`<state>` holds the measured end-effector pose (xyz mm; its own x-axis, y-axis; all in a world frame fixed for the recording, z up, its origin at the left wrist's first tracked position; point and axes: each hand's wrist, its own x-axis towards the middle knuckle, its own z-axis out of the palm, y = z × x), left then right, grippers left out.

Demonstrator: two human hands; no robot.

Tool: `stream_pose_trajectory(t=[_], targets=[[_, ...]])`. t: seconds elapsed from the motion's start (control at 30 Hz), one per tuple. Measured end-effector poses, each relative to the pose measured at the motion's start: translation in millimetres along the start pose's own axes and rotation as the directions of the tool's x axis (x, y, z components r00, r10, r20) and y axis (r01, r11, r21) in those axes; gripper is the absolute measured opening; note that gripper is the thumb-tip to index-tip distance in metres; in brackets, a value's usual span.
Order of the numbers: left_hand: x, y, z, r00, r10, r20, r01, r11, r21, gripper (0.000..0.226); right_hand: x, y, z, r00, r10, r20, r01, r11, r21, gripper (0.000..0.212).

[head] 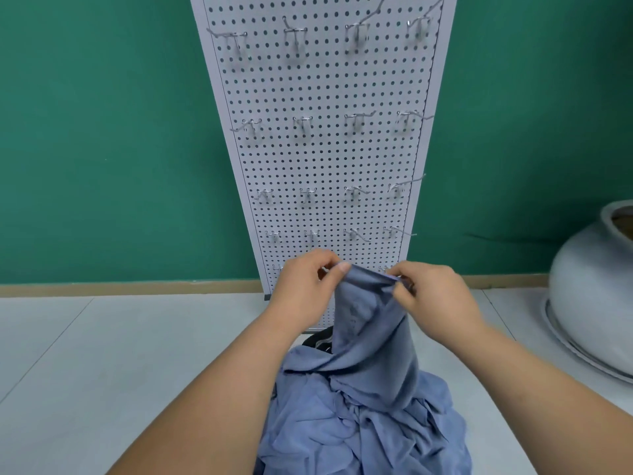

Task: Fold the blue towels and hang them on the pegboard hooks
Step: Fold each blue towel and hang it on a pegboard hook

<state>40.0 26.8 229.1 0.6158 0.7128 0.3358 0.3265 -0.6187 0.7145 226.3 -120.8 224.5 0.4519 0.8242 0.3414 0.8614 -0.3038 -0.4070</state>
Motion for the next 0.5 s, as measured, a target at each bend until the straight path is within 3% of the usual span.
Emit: stream_pose_trajectory(t=[0.17, 0.3, 0.4, 0.5], targets=[[3.3, -0.8, -12.2, 0.979, -0.024, -0.201, 0.03, 0.999, 0.022, 0.018, 1.7, 14.2, -16.0, 0.988, 0.108, -0.111, -0.129, 0.97, -0.205, 0.013], [5.4, -9.1, -27.8, 0.927, -0.064, -0.37, 0.079, 0.997, 0.024, 0.019, 1.2, 22.1, -30.9, 0.97, 0.167, -0.177, -0.2, 0.962, -0.184, 0.011], [5.9, -21.1, -45.5, 0.851, -0.178, -0.494, 0.181, 0.983, -0.041, 0.02, 2.1, 34.8, -37.6, 0.954, 0.203, -0.22, -0.237, 0.961, -0.139, 0.016], [2.0, -37.3, -53.2, 0.809, -0.311, -0.498, 0.278, 0.95, -0.142, 0.02, 2.7, 51.3, -38.5, 0.956, 0.226, -0.187, -0.245, 0.966, -0.085, 0.02]])
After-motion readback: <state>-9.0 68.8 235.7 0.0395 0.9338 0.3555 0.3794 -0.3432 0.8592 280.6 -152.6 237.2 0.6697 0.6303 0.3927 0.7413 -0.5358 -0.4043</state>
